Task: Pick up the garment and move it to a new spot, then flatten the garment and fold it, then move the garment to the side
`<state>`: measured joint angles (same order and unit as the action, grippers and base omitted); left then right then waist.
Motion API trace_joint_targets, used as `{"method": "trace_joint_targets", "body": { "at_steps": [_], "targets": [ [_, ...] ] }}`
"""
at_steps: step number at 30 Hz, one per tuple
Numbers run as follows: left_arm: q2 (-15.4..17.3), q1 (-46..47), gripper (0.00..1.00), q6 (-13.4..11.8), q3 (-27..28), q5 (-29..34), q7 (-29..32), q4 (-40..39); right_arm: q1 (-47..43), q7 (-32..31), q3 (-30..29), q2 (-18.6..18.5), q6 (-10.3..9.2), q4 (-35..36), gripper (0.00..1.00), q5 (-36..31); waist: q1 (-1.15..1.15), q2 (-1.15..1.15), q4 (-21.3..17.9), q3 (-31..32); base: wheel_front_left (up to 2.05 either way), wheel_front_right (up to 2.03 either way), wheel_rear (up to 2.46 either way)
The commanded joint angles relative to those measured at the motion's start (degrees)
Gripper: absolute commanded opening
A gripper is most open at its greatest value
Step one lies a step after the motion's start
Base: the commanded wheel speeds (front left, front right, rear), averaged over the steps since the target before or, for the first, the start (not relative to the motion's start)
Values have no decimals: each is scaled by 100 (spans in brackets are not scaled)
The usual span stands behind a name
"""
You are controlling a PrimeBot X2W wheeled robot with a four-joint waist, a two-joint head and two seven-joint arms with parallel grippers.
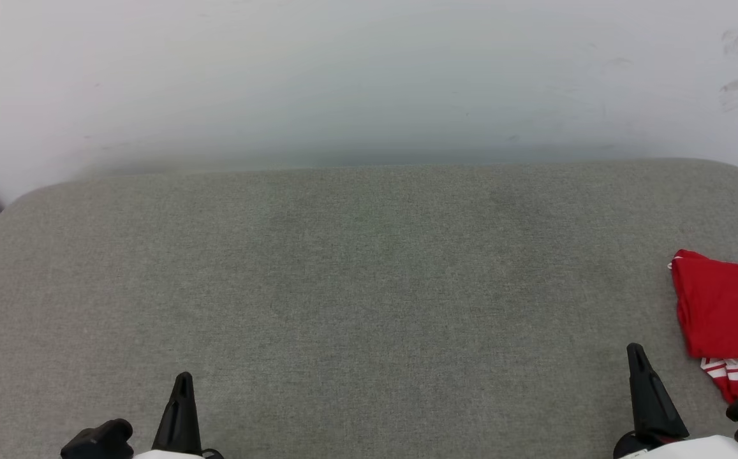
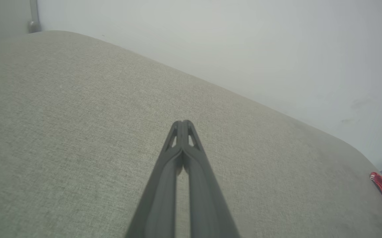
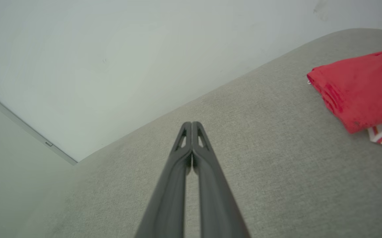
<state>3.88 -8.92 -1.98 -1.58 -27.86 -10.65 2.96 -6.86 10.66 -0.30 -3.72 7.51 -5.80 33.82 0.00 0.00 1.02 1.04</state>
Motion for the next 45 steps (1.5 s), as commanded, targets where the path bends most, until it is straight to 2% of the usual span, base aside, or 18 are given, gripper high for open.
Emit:
{"method": "trace_joint_targets", "body": {
  "at_steps": [1,20,45],
  "targets": [
    [54,156,0,43,17,-216,28,-38,165,-29,-4,-60,-1,41,0,202,0,0,-1,-1,0,0,0],
    [111,535,0,292,101,-1982,371,267,471,-389,-58,-108,-1,-179,0,1796,0,0,-19,-24,0,0,0],
    [134,910,0,548,240,-3790,780,568,795,-810,-164,-123,-2,-415,0,3435,0,0,-44,-53,0,0,0]
  ]
}}
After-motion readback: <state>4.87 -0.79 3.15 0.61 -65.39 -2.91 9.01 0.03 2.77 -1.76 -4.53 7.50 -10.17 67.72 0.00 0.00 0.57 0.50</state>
